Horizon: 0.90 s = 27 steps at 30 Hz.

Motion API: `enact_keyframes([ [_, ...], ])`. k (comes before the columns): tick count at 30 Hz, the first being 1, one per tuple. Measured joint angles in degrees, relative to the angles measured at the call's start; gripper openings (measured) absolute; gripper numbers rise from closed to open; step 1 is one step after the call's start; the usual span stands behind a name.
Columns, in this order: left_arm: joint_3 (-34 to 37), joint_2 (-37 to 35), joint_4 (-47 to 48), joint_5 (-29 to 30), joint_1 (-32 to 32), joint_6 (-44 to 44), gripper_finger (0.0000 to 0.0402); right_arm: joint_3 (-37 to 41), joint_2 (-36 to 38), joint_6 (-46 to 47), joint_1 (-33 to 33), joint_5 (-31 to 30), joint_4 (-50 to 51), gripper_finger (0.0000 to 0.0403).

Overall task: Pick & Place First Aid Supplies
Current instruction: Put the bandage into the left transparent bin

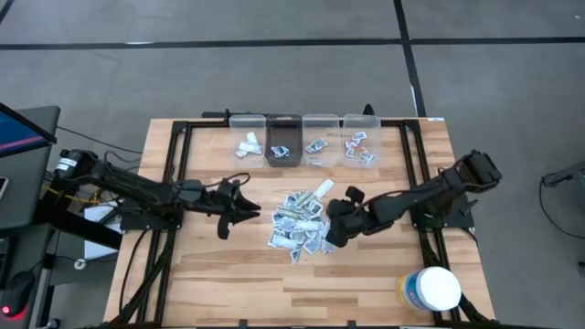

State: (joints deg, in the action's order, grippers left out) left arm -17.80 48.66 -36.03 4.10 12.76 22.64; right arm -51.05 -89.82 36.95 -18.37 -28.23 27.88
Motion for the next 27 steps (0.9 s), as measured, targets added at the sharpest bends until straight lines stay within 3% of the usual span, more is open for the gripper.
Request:
enact_keyframes([
  [6, 0.0, -3.09, 0.84, 0.47, -2.47, -6.64, 0.01, 0.03, 0.54, -0.07, 4.14, -0.05, 0.47, 0.0107],
  [20, 0.0, -3.25, 1.6, 0.2, -11.93, -7.81, 0.01, 0.18, 13.39, -23.94, 10.75, 1.16, 1.13, 0.0107],
  [27, 0.0, -3.25, 1.27, 0.17, -15.67, -7.44, 0.01, 7.05, 18.93, -25.49, 16.78, 2.29, -1.11, 0.0107],
])
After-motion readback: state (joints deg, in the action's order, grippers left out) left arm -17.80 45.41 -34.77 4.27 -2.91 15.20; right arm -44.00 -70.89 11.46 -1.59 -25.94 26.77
